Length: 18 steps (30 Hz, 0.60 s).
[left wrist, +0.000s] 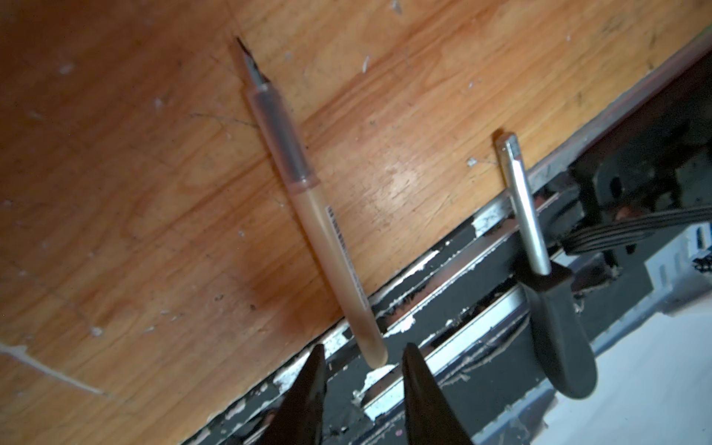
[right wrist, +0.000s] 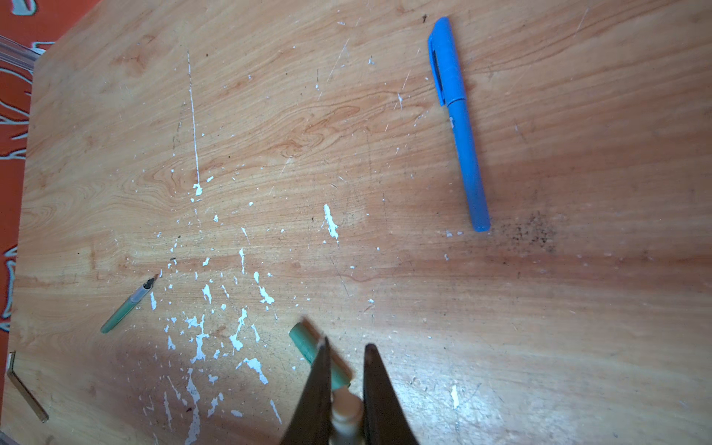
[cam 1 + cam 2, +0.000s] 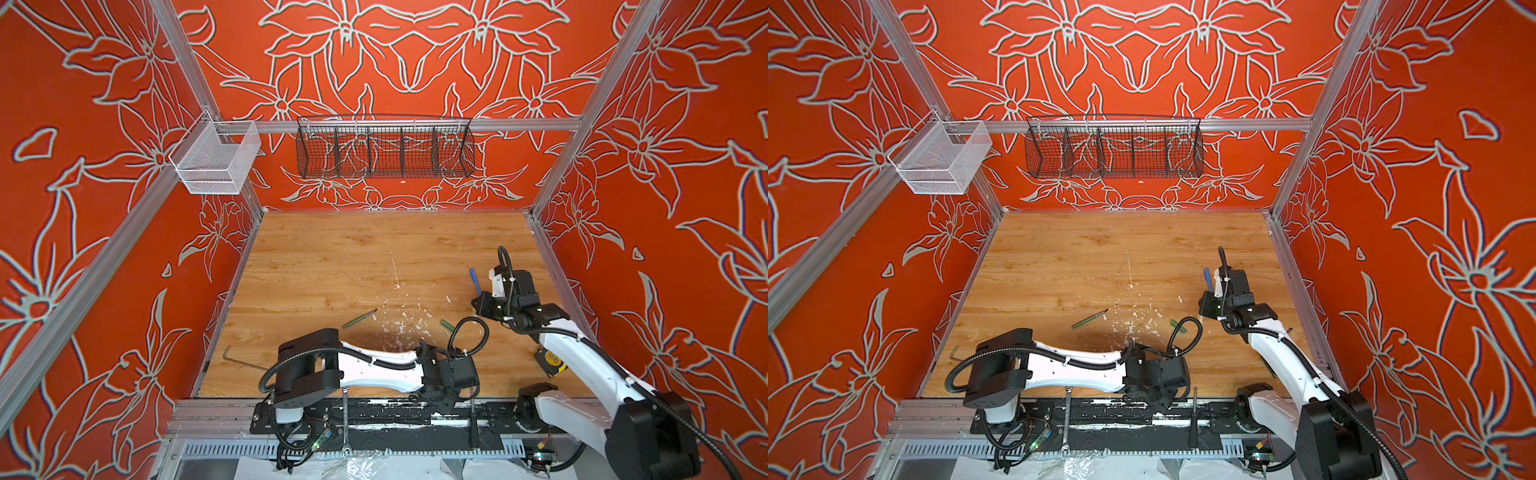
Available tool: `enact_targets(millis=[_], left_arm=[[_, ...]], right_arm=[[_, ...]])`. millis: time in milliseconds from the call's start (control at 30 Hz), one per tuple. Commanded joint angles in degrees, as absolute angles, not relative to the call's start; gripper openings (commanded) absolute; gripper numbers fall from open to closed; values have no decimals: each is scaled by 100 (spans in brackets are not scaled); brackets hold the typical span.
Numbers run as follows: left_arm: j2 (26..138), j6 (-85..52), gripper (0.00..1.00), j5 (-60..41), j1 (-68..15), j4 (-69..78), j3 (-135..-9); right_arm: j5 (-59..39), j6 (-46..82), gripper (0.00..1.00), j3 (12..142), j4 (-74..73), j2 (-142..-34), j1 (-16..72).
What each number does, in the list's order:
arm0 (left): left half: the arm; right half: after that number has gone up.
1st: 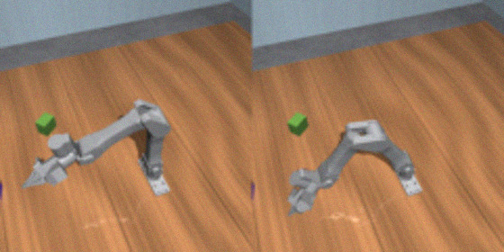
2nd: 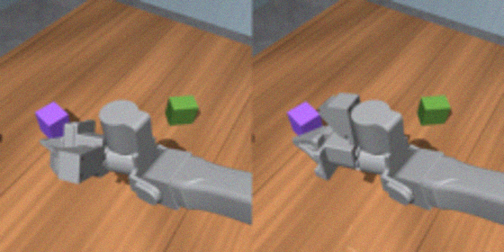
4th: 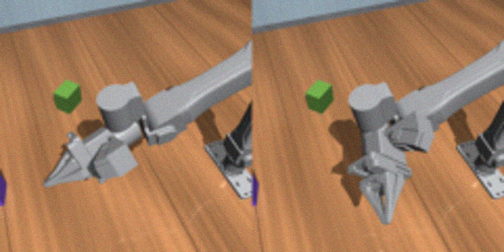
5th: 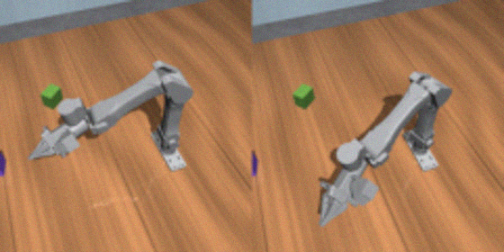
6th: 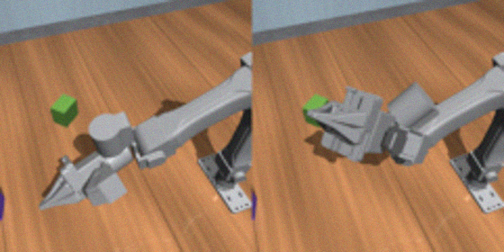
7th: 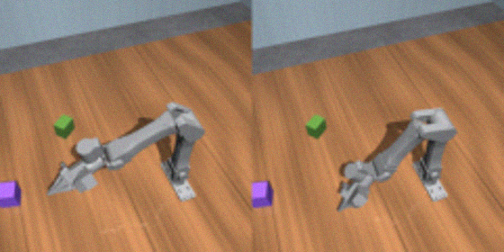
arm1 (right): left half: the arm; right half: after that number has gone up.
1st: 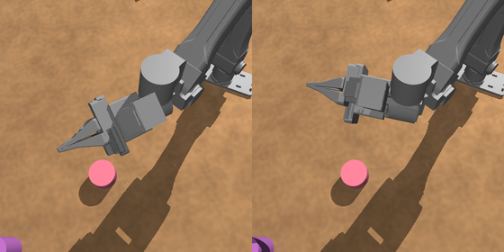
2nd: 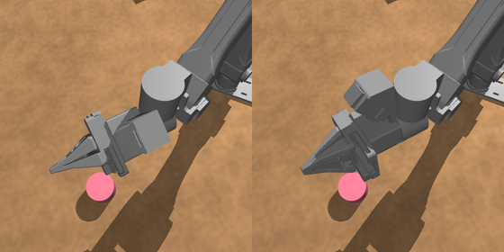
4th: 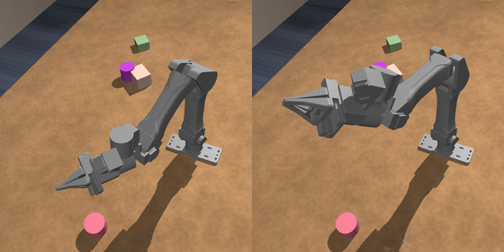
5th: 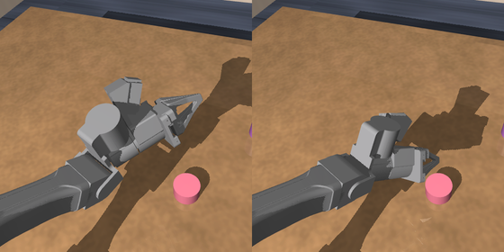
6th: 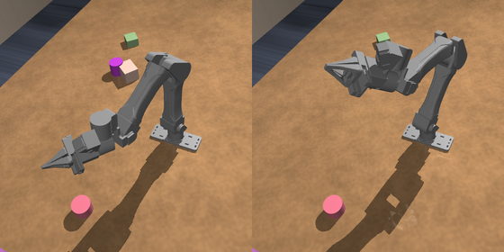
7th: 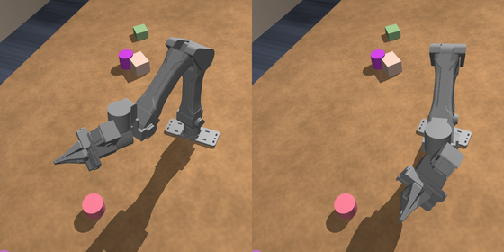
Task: Insert the pens into the pen caps
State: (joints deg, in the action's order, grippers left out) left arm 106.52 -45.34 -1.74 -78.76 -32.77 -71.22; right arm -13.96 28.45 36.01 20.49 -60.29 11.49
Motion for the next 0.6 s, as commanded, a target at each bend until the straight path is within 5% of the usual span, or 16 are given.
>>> enact_targets(millis=[0, 400, 567], left_arm=[[10869, -4573, 32, -70, -7905, -3576, -7371], [11119, -4457, 26, -212, -7820, -3341, -7249], [10993, -4476, 16, -211, -7686, -3186, -7065]], right_arm=[[-1430, 2899, 0, 3531, 2074, -5917, 1118], [-1476, 2973, 0, 3489, 2074, -5840, 1117], [-1429, 2987, 0, 3465, 2166, -5709, 1121]])
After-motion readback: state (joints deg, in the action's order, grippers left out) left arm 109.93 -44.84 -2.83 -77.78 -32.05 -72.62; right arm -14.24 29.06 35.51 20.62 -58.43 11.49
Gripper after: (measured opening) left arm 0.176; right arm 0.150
